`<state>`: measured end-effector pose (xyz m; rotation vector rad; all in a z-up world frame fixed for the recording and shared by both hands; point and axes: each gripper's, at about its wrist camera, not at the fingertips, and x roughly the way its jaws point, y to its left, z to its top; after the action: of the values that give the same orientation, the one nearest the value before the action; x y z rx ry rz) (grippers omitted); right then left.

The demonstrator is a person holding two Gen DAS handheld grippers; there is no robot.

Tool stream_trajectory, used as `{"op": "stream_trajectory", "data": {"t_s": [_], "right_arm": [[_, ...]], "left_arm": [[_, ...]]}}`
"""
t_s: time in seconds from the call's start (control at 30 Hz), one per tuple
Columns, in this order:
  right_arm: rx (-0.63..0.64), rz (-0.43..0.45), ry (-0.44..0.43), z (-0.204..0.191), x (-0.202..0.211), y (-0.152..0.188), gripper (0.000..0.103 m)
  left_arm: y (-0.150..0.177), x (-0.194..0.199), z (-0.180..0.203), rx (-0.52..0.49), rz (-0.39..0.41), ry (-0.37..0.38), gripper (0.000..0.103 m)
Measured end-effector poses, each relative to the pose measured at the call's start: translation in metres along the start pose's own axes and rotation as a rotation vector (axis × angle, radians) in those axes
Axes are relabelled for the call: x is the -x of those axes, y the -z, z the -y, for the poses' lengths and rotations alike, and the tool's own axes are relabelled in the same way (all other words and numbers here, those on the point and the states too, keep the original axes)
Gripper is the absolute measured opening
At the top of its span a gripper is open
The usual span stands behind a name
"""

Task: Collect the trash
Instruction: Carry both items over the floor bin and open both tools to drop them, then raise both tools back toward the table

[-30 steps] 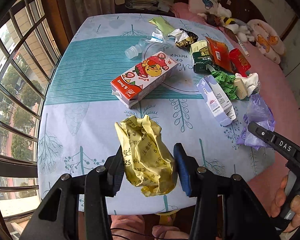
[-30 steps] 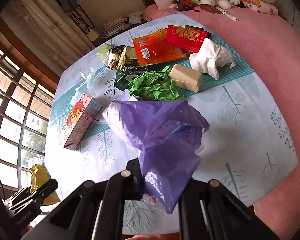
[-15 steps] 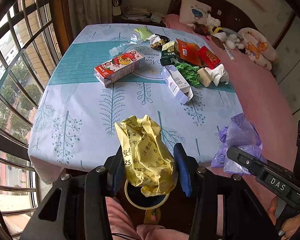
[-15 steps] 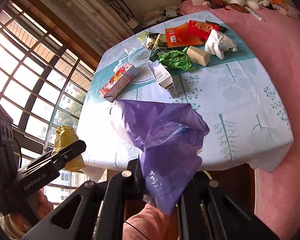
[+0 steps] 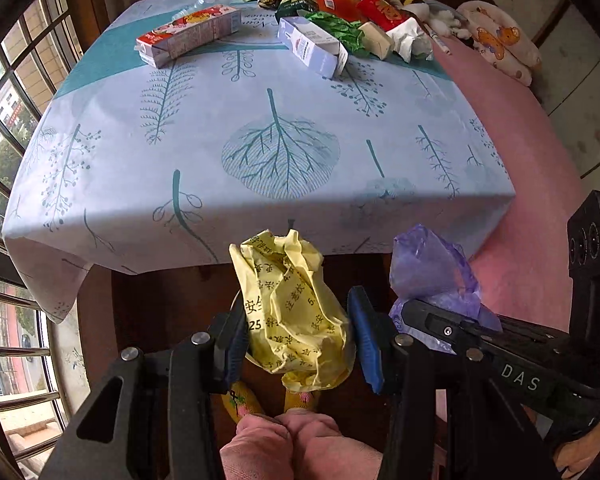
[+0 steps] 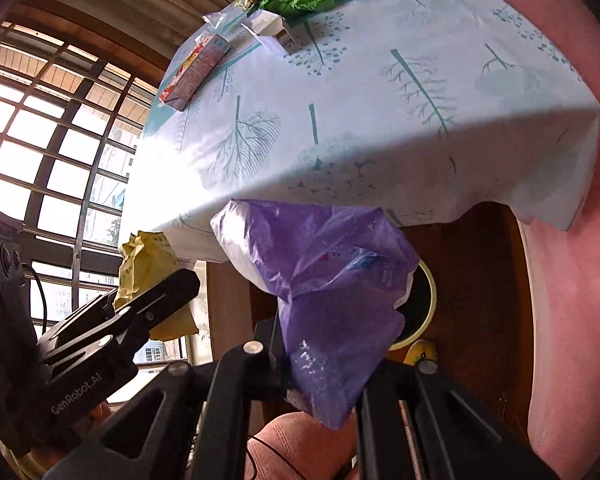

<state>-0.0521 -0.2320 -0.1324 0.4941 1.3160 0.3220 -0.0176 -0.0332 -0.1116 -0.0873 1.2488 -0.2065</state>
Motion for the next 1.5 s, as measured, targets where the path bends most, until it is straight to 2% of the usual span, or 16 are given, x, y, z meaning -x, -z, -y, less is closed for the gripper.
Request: {"op": "stream_trajectory", "data": {"t_s": [0.33,0.43,0.5,0.53,0.6,0.63,0.67,0.77,0.93,0.97,1.1,1.27,1.5], "right_arm": [[-0.096,-0.060,0.072,0.077,-0.146,0.043,0.009],[-0.109,-0.070,0.089,0.103,-0.190,0.050,0.013],[-0.104,-0.068,0.105,0.115,-0.213,0.053,0.014],[-0.093,-0.062,0.114,0.120,-0.223,0.053,0.017],[-0.086,-0.063,0.127,0.127,-0.238,0.056,0.033],[-0.090,-0.062,0.126,0.130,-0.243,0.056,0.046],[-0.093,-0.058,0.122,0.131,-0.248,0.056,0.055],[-0.081,-0.062,0.123,0.126,-0.252,0.055,0.065],[-0.091,-0.049,0.140,0.114,-0.236,0.055,0.066],[-0.091,-0.037,0.141,0.116,-0.236,0.052,0.066],[-0.090,0.024,0.159,0.098,-0.196,0.053,0.066],[-0.060,0.085,0.167,0.061,-0.122,0.058,0.066],[0.040,0.170,0.151,-0.012,-0.010,0.055,0.066]], "left_arm": [[0.055,-0.150,-0.028,-0.024,-0.101,-0.002,0.048],[0.064,-0.188,-0.035,-0.041,-0.091,-0.004,0.061],[0.067,-0.208,-0.040,-0.058,-0.096,0.008,0.086],[0.068,-0.215,-0.043,-0.060,-0.089,0.003,0.089],[0.070,-0.225,-0.050,-0.058,-0.062,-0.024,0.100],[0.071,-0.229,-0.053,-0.056,-0.054,-0.038,0.102],[0.070,-0.233,-0.057,-0.057,-0.053,-0.051,0.102],[0.071,-0.236,-0.065,-0.056,-0.048,-0.078,0.102],[0.069,-0.221,-0.072,-0.062,-0.066,-0.075,0.102],[0.068,-0.214,-0.072,-0.062,-0.065,-0.074,0.102],[0.061,-0.171,-0.070,-0.061,-0.038,-0.065,0.102],[0.044,-0.088,-0.061,-0.069,0.042,-0.037,0.102],[0.015,0.037,-0.044,-0.115,0.175,-0.004,0.102]]}}
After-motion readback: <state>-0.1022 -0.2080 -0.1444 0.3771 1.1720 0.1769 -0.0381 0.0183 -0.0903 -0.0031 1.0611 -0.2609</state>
